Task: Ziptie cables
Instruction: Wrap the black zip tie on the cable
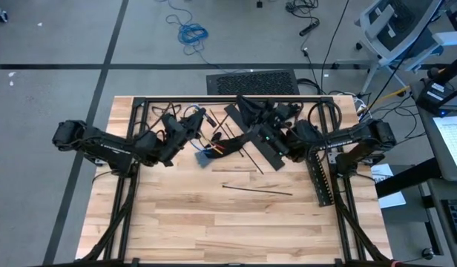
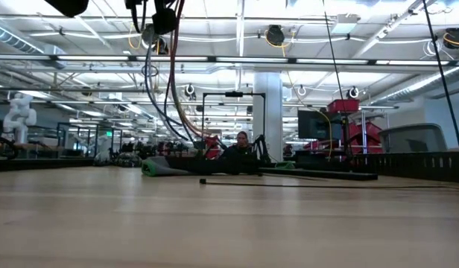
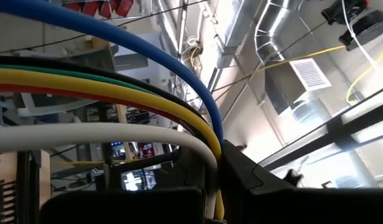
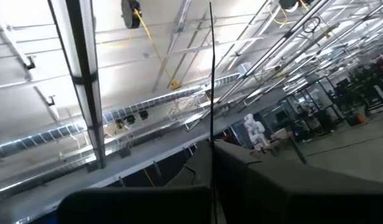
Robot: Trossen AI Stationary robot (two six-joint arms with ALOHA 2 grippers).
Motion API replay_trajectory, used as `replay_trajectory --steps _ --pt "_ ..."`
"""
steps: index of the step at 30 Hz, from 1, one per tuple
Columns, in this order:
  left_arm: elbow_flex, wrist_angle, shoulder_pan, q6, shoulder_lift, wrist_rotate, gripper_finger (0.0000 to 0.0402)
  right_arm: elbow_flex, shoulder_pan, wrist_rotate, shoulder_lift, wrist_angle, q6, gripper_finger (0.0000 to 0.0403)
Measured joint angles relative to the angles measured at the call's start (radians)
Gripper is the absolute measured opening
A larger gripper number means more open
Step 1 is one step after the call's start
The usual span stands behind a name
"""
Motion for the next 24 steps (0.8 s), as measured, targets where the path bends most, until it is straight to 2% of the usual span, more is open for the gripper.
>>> replay_trajectory --steps 14,18,24 --pt "0.0 0.02 0.0 -0.042 0.006 0.001 0.0022 0.011 -0.011 0.009 0.013 0.02 -0.029 0.0" --pt "0.0 0.061 0.003 0.01 0.003 0.002 0.0022 0.011 -0.01 0.009 0.013 0.018 -0.03 0.0" --pt "0.0 0.07 0.007 0.008 0.003 0.011 0.0022 0.011 -0.01 0.017 0.013 0.023 -0.045 0.0"
